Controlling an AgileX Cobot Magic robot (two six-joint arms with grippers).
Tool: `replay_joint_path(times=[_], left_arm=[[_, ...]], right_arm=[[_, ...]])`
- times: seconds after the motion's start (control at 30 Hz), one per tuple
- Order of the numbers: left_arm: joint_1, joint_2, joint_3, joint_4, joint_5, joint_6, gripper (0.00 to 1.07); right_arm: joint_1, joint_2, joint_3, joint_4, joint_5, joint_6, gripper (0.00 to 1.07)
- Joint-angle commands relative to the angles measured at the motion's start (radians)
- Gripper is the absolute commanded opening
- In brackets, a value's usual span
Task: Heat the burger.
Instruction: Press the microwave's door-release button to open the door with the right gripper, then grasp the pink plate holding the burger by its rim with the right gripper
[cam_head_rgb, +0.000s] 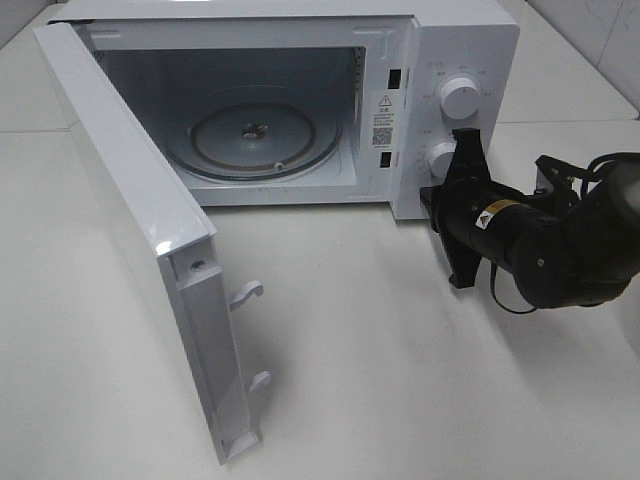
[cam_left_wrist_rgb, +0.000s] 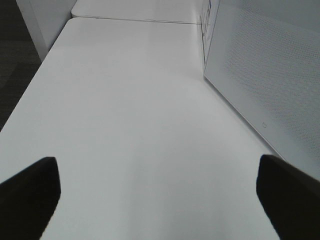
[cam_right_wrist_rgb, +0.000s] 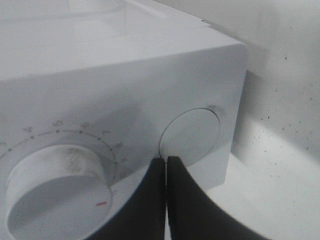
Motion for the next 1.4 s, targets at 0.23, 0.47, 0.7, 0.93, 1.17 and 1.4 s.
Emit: replay_joint_path(times=[0.23,0.47,0.7,0.93,1.17,1.4], left_arm=[[-0.005,-0.016,0.004,-0.006,-0.015,-0.002,1.01],[-0.005,-0.016,0.004,-0.006,-0.015,-0.002,1.01],[-0.005,-0.016,0.004,-0.006,-0.015,-0.002,1.01],[-0.005,-0.016,0.004,-0.006,-0.015,-0.002,1.01],[-0.005,-0.016,0.004,-0.006,-0.015,-0.002,1.01],[-0.005,-0.016,0.004,-0.006,-0.015,-0.002,1.01]], right_arm=[[0.006,-0.04,0.06,0.001,-0.014,-0.006,0.0],[0.006,-0.117,0.118,-0.01,0.001,-0.139,0.0],[0.006,-0.289,0.217,-0.01,0.3,-0.54,0.0],[0.006,-0.472,0.219,0.006,0.624,-0.925,0.01],[0.006,-0.634,0.139,0.03,1.097,-1.384,0.08],[0.006,-0.673,0.038,-0.056,1.372,-1.433,0.66]])
